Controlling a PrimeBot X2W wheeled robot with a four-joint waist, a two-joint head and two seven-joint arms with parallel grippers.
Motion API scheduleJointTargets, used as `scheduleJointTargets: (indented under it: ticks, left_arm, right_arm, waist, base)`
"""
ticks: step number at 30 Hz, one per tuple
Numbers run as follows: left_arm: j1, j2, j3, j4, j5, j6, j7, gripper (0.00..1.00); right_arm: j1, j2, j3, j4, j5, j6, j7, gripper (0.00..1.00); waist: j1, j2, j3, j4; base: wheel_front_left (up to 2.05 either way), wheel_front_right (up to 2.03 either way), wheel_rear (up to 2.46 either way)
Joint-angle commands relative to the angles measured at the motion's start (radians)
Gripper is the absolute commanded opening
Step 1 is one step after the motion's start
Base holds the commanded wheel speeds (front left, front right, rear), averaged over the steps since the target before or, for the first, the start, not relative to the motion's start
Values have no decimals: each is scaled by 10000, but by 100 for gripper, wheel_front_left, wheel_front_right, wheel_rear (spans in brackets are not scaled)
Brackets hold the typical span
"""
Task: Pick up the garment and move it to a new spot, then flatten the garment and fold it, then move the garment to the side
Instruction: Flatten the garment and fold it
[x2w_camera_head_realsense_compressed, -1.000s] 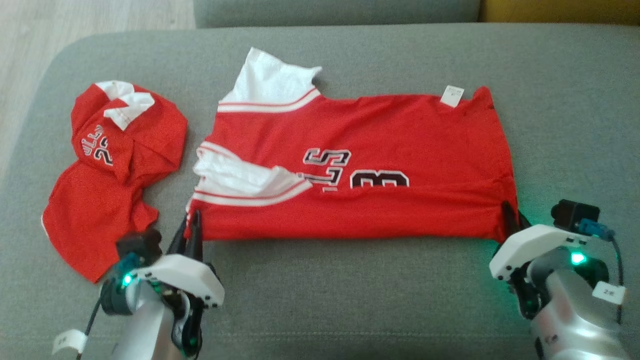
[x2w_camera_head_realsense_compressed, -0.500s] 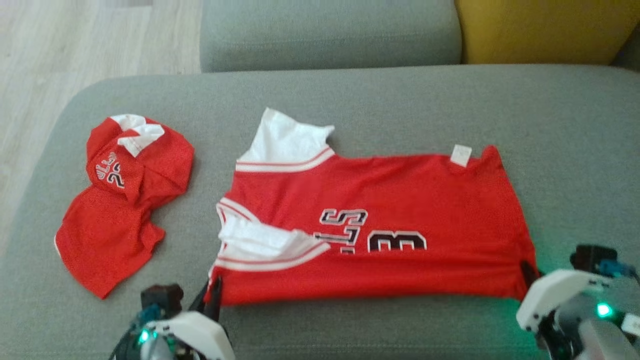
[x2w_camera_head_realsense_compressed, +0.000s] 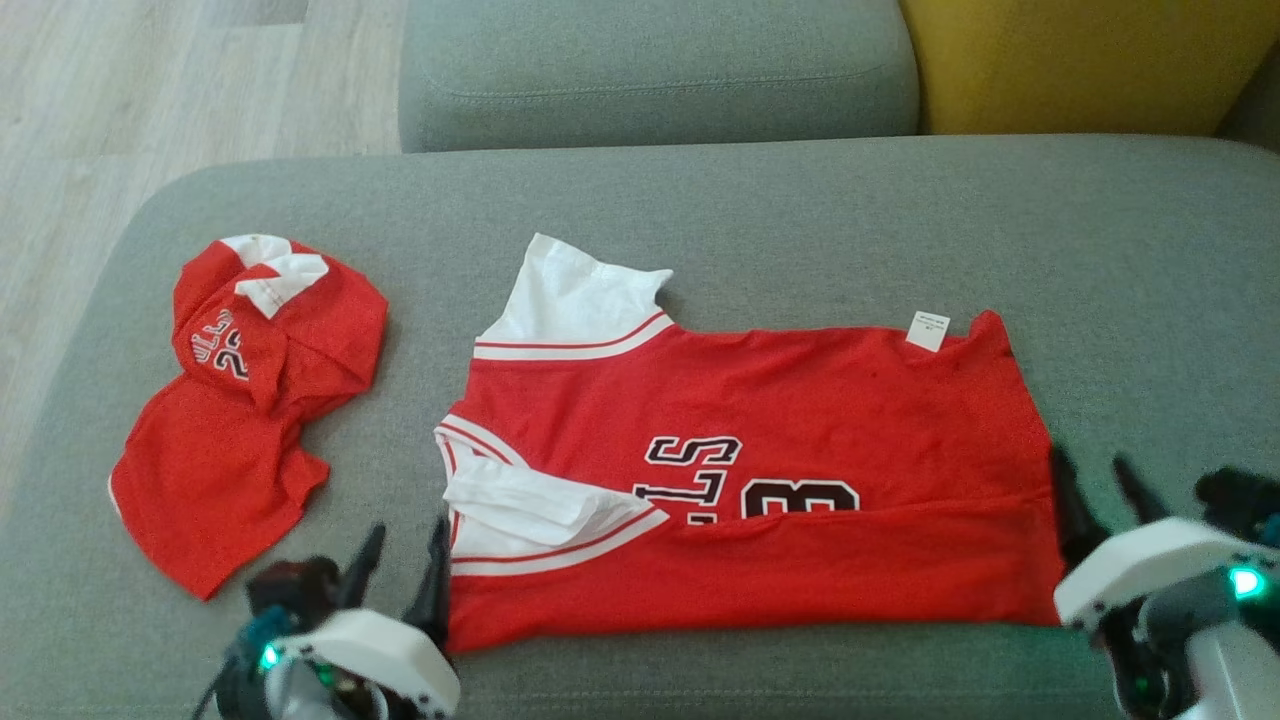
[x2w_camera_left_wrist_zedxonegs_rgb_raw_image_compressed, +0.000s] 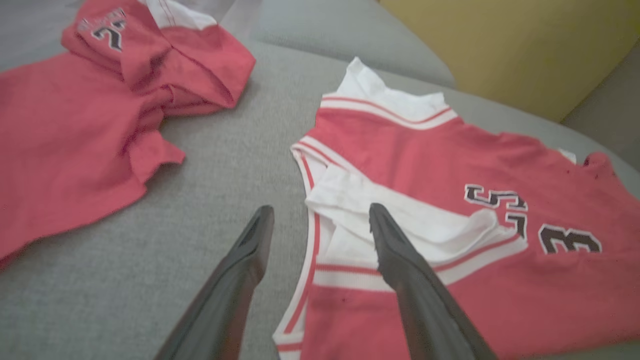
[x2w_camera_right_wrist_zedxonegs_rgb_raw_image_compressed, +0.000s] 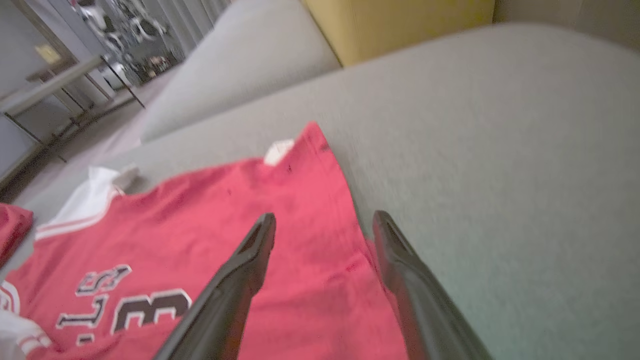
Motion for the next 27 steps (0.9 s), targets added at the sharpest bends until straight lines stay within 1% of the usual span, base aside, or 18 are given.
scheduleJointTargets:
  ticks: [1,6,7,9,11,15,18,21,24,27]
  left_arm:
    - [-492,92,499,-800,-135,-3,-341,100]
    - [-616,18,947,-2572,-351,-256,-506,100]
    - [-616,18,947,-2572,-351,-256,-506,100]
    - [-565,-18,1224,-3377,-356,-323,-510,100]
    - [-530,-43,1364,-3877,-321,-381,-511,100]
    - [-894,-59,1374,-3829,-69,-450,-513,100]
    - [-1564,-23,1491,-3315,-46,-478,-513,100]
    - [-2589,456,1299,-2474,7,-531,-60,100]
    - [-3846,1035,1220,-1750,-244,-572,817,100]
    - [-5132,1834,908,-1062,-459,-598,2073,100]
  right_arm:
    - [-220,-128,286,-977,-139,65,-733,100]
    - [-98,-36,583,-2139,-327,65,-2073,100]
    - [-98,-36,583,-2139,-327,65,-2073,100]
    - [-56,-45,882,-2472,-529,65,-2549,100]
    - [-27,-33,1175,-2649,-805,65,-2988,100]
    - [-159,196,1599,-2666,-1099,65,-3297,100]
    - [-536,299,1939,-2631,-1294,65,-3295,100]
    - [-1048,385,2253,-2602,-1463,65,-3201,100]
    - [-1669,499,2496,-2603,-1626,65,-3052,100]
    - [-2391,629,2786,-2711,-1728,65,-2993,100]
  waist:
    - [0,0,18,14]
    - [0,0,60,17]
    - [0,0,60,17]
    - [0,0,92,-17]
    - [0,0,142,-74]
    - [0,0,381,-324]
    - [0,0,762,-657]
    - [0,0,1282,-1036]
    - [0,0,1910,-1434]
    - [0,0,2657,-1845]
  base:
    - [0,0,0]
    - [0,0,0]
    - [0,0,0]
    - [0,0,0]
    - [0,0,0]
    - [0,0,0]
    - [0,0,0]
    - [0,0,0]
    - [0,0,0]
    - [0,0,0]
